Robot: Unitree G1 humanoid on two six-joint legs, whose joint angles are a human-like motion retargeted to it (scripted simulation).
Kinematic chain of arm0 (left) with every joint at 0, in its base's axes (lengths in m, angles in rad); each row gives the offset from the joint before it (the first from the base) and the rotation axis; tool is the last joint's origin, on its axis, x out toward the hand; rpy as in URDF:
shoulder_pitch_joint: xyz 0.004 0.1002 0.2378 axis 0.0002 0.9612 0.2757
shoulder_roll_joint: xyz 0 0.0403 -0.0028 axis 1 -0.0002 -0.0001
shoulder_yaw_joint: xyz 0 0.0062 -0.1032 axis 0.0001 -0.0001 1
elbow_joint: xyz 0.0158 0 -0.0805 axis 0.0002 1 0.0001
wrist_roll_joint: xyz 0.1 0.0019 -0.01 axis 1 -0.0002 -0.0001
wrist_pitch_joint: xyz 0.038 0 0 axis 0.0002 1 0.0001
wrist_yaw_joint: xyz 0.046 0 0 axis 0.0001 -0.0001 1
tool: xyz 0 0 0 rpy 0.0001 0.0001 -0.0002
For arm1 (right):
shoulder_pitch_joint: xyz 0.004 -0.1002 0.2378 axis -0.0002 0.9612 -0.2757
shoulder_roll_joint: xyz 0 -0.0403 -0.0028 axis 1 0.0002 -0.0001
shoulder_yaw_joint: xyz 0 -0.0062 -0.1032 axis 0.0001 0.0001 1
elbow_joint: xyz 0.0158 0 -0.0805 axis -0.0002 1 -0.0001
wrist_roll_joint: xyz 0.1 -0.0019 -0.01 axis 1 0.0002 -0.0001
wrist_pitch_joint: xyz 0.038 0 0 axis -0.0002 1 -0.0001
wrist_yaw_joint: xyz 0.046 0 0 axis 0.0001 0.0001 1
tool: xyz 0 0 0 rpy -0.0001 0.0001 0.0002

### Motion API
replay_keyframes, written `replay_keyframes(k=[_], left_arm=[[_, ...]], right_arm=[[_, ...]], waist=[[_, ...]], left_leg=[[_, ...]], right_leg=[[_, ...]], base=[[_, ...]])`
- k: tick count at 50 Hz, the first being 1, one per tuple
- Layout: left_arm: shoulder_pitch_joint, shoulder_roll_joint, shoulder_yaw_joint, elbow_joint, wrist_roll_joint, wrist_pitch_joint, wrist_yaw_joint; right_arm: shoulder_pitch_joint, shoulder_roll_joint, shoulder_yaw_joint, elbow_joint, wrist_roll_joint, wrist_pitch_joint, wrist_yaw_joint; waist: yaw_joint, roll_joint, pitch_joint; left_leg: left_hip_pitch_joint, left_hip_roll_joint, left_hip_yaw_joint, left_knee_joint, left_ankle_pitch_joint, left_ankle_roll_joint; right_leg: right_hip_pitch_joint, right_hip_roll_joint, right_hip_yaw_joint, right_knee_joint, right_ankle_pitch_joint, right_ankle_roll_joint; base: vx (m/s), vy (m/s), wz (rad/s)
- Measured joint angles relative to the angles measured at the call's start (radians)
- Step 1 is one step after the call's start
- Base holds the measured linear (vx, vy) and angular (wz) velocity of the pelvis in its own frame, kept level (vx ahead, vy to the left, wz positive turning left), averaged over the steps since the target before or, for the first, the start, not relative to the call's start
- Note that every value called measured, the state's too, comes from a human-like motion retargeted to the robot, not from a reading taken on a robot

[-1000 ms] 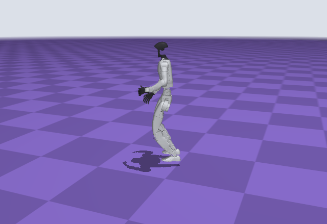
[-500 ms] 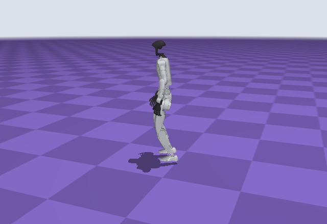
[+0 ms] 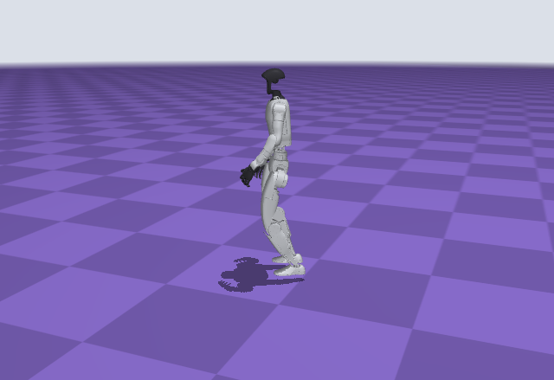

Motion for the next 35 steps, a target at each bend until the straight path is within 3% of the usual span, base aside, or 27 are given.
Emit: replay_keyframes(k=[10,20,26,30,35], left_arm=[[0.043,-0.016,0.028,0.003,-0.007,0.011,0.028],[0.211,0.022,0.197,0.213,0.036,0.039,0.081],[0.301,0.055,0.307,0.271,0.032,0.048,0.063],[0.312,0.071,0.331,0.262,0.024,0.071,0.045],[0.257,0.082,0.314,0.211,-0.018,0.08,0.091]], right_arm=[[-0.096,0.022,-0.009,0.037,0.003,0.006,-0.025],[-0.174,0.016,-0.025,-0.012,-0.018,-0.022,-0.063],[-0.135,0.019,-0.074,-0.026,0.005,-0.022,-0.067],[-0.079,0.055,-0.116,0.008,0.049,0.0,-0.044],[0.006,0.099,-0.145,0.094,0.086,0.027,-0.015]], waist=[[0.047,0.005,0.028],[0.104,-0.013,0.056],[0.096,-0.061,0.07],[0.019,-0.179,0.07],[-0.089,-0.201,0.065]], left_leg=[[-0.017,0.001,-0.027,0.052,-0.016,0.023],[-0.091,-0.012,-0.021,0.161,-0.058,0.071],[-0.084,-0.078,-0.003,0.169,-0.096,0.114],[-0.056,-0.254,-0.016,0.07,-0.069,0.153],[0.028,-0.295,-0.075,-0.086,-0.024,0.131]], right_leg=[[0.037,0.015,-0.033,-0.034,-0.003,-0.006],[-0.052,-0.012,-0.029,0.113,-0.075,-0.006],[-0.203,-0.136,-0.061,0.473,-0.137,-0.021],[-0.46,-0.285,0.07,0.933,-0.072,0.021],[-0.683,-0.276,0.121,1.046,0.005,0.062]], base=[[0.0,-0.02,0.18],[0.05,0.06,-0.03],[0.16,0.08,0.01],[0.25,0.05,0.6],[0.37,0.01,0.57]])
